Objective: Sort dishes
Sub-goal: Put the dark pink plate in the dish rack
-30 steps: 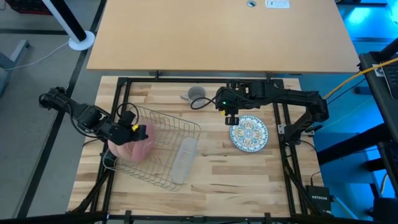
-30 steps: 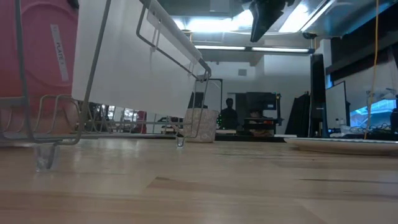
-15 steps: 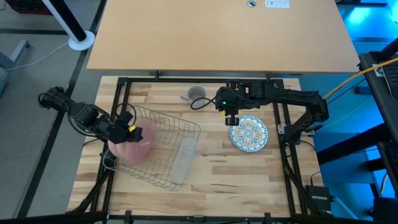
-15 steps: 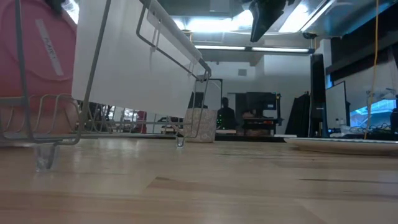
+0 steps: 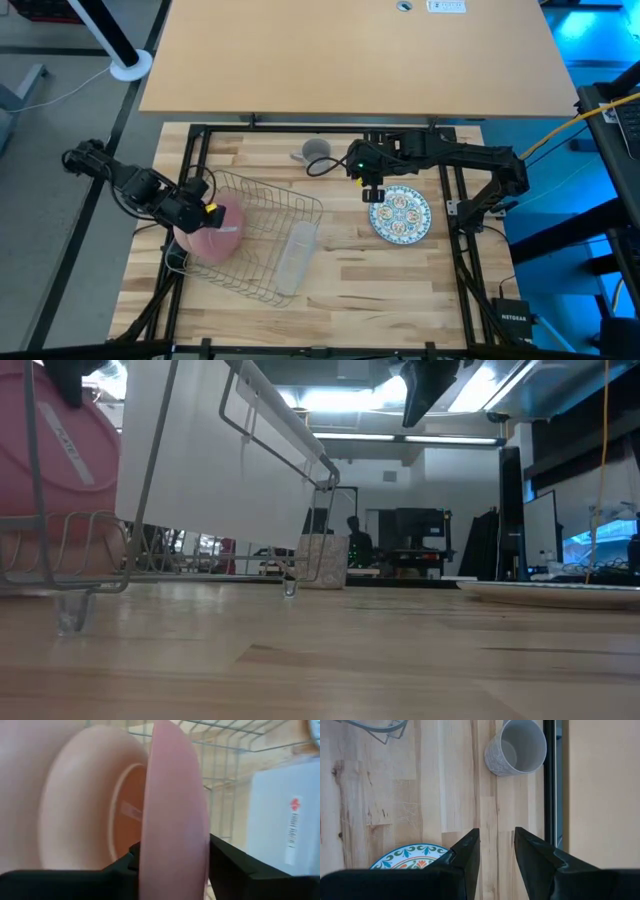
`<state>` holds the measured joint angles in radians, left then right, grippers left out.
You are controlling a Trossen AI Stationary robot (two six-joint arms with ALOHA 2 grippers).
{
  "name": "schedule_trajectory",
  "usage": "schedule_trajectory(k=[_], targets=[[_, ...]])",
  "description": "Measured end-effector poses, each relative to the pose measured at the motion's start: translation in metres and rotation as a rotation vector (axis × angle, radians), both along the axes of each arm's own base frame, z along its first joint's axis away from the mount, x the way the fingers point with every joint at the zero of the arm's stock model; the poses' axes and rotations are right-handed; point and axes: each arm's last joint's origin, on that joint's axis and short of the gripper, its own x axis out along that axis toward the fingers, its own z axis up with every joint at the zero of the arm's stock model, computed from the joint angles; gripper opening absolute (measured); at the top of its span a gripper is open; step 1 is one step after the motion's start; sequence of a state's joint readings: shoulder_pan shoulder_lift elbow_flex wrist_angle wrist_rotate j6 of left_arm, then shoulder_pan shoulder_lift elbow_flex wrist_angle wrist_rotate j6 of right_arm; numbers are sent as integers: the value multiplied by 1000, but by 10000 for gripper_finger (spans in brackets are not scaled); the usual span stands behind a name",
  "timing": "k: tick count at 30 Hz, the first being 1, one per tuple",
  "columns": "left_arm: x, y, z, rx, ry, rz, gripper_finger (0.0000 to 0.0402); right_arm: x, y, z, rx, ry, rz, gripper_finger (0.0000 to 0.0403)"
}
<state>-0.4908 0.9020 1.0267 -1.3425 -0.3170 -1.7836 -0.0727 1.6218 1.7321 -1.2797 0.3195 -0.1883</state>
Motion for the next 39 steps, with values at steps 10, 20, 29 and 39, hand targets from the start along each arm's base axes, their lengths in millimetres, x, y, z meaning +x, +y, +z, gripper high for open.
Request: schedule_trajectory(k=[10,20,29,39], targets=[[12,-6,-23,16,76,85,155,1,0,0,8,-7,3,124],[13,-6,-26,30,67,87,156,1,1,0,24,-9,10,124],[28,-9,-34,122,73,133,154,3,1,1,22,-31,11,124],[36,-13,-40,183,123,77,154,3,1,1,22,-32,11,124]])
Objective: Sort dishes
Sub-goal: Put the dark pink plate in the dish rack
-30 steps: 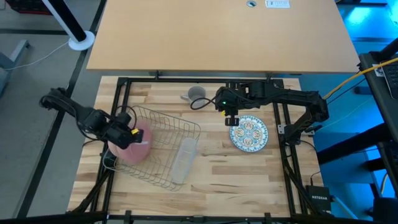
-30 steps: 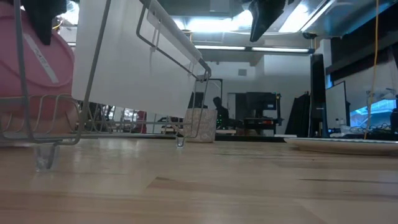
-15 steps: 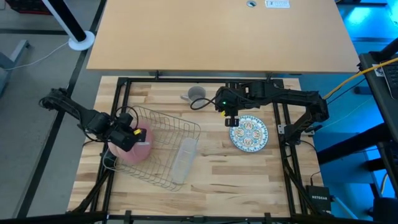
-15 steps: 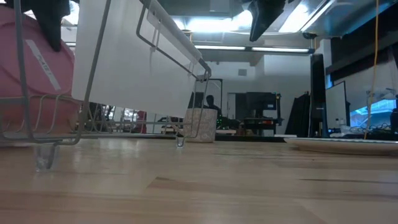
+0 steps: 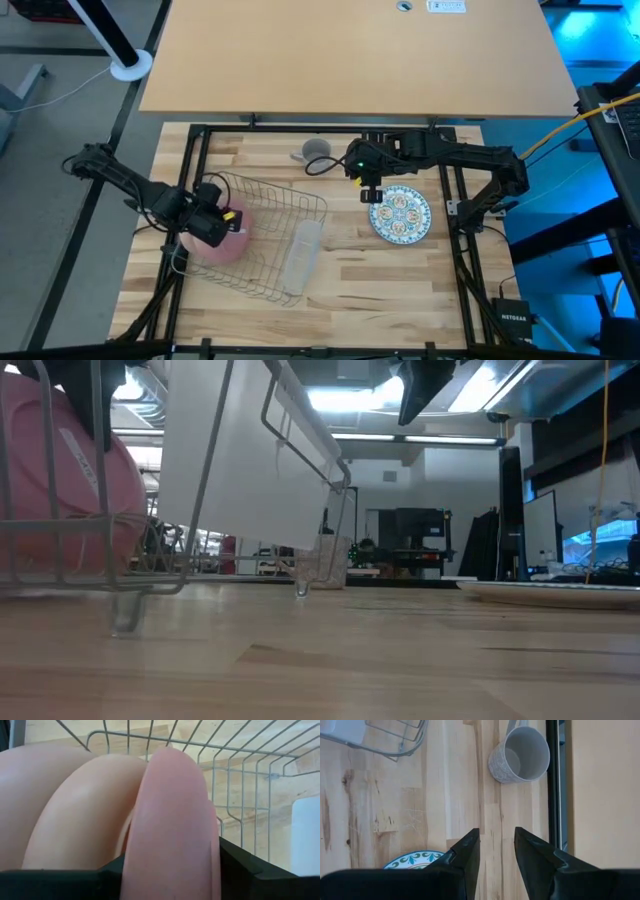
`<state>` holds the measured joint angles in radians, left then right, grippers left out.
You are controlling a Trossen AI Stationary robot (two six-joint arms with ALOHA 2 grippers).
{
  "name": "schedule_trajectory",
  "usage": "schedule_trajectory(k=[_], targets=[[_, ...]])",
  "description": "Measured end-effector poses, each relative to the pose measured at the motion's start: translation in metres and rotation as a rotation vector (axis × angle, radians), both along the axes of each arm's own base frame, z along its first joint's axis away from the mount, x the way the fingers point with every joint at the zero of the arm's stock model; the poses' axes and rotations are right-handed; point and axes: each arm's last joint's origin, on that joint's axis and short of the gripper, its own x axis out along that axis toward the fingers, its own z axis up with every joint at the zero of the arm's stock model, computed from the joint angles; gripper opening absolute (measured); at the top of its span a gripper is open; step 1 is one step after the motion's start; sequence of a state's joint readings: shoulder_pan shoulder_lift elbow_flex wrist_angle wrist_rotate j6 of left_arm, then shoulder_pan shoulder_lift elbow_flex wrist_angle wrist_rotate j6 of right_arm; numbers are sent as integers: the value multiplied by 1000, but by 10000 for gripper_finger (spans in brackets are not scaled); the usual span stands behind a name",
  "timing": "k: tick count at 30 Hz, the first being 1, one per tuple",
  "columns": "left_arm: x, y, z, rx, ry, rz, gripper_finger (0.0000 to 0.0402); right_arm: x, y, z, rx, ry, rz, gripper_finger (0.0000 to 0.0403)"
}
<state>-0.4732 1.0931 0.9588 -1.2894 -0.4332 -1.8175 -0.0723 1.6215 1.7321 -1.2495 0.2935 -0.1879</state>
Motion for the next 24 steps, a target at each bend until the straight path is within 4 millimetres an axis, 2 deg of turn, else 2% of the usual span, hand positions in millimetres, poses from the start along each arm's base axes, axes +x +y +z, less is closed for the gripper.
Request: schedule_trajectory(k=[10,18,24], targets=[[-25,13,23,-45,-76,-130,152,0,0,0,2,-1,-3,124],[-27,16,13,-18,-84,-93,152,0,0,0,3,-2,-6,124],[-31,17,15,-22,-87,-137,152,0,0,0,3,-2,-6,124]])
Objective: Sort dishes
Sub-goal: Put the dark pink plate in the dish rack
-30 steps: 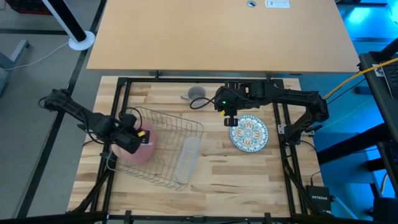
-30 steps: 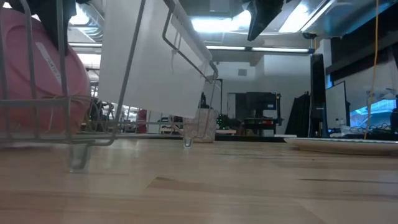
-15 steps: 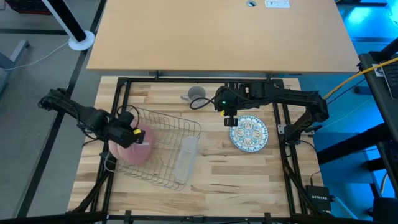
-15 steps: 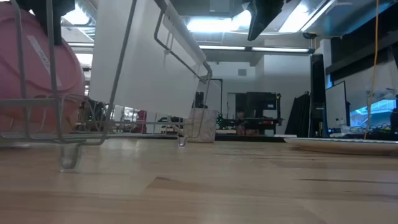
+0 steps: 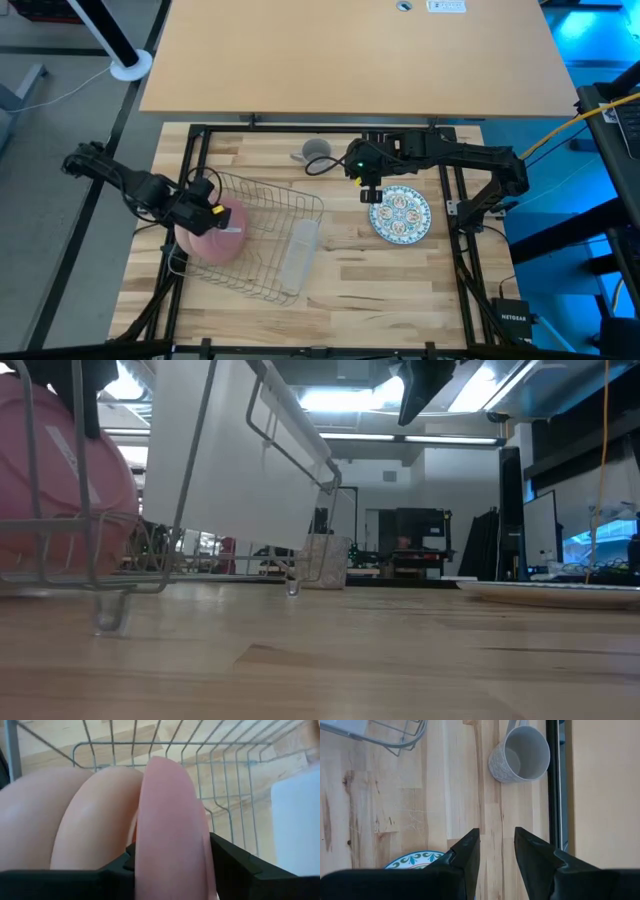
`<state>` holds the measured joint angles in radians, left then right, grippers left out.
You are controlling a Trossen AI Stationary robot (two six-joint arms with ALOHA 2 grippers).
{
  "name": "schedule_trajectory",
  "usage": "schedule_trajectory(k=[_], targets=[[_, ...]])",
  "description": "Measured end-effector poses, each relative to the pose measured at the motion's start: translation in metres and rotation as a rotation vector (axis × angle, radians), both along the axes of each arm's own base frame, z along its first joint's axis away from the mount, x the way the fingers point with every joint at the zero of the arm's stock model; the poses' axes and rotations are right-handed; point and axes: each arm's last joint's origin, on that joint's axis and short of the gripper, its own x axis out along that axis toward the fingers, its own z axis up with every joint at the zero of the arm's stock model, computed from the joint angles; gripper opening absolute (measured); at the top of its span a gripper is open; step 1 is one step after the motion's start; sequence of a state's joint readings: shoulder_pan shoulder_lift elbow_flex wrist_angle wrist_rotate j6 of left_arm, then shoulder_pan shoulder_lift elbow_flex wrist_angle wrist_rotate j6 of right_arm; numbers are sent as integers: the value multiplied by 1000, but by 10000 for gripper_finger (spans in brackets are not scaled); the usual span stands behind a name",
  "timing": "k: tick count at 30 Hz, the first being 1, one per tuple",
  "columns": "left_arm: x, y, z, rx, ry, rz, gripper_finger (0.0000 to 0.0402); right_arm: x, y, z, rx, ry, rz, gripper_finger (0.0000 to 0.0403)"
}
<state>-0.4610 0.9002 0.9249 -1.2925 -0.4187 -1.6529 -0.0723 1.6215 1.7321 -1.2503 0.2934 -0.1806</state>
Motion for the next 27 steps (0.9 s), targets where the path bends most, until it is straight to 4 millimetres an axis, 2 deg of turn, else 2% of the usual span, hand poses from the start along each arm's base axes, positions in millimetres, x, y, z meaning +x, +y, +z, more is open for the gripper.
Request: schedule_trajectory(k=[7,12,22,27], targets=[[-1,0,0,41,32,-109,153,0,0,0,0,0,0,124],[-2,-1,-9,21,77,-160,157,0,0,0,0,0,0,124],[-2,-2,-14,7,108,-192,247,0,0,0,0,0,0,124],[-4,-1,-8,6,103,-240,259,0,0,0,0,0,0,124]])
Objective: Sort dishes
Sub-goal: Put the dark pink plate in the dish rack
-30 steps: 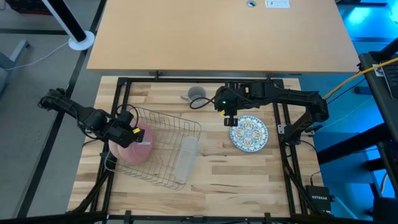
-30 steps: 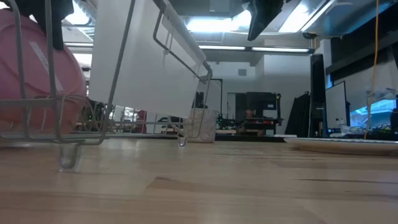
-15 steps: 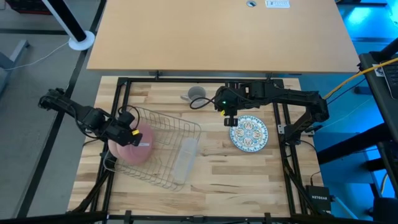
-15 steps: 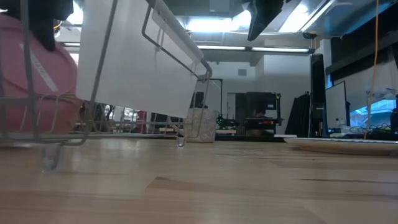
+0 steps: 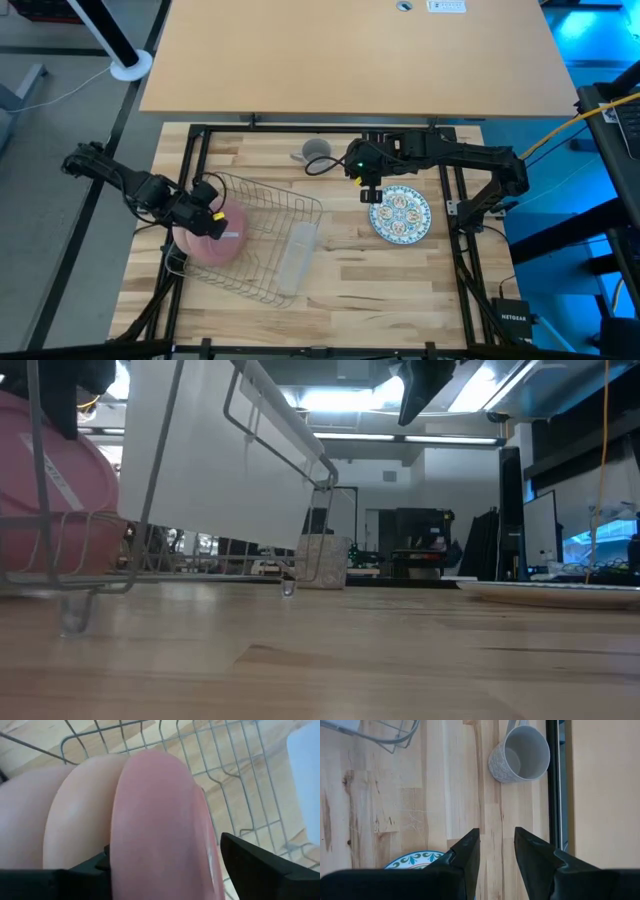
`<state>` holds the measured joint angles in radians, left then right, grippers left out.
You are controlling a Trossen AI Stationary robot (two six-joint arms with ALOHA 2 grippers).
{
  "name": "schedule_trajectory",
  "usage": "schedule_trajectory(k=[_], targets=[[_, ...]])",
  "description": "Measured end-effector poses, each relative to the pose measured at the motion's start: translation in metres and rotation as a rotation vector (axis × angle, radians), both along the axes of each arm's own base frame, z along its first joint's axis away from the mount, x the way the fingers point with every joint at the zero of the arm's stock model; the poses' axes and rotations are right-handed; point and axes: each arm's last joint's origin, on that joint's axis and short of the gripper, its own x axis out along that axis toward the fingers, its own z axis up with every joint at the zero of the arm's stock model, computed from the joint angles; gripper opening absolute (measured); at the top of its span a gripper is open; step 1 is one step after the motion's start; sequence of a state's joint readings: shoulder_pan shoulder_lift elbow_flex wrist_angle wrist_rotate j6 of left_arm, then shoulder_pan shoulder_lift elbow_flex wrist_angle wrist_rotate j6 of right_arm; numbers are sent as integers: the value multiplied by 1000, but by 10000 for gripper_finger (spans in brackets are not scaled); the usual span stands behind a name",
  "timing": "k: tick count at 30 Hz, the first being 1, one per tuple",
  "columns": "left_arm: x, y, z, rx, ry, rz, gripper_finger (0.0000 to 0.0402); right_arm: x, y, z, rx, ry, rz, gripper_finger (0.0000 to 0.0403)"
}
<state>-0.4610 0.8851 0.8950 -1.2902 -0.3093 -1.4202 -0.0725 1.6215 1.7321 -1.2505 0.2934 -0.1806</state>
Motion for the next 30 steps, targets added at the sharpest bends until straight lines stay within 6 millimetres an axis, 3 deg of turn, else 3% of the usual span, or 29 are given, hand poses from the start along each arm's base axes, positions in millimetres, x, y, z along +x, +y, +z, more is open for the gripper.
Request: schedule_trajectory(k=[13,30], targets=[[-4,9,5,5,26,32,260,0,1,0,16,-1,7,124],[-6,15,23,51,23,-105,260,0,1,0,22,-2,10,124]])
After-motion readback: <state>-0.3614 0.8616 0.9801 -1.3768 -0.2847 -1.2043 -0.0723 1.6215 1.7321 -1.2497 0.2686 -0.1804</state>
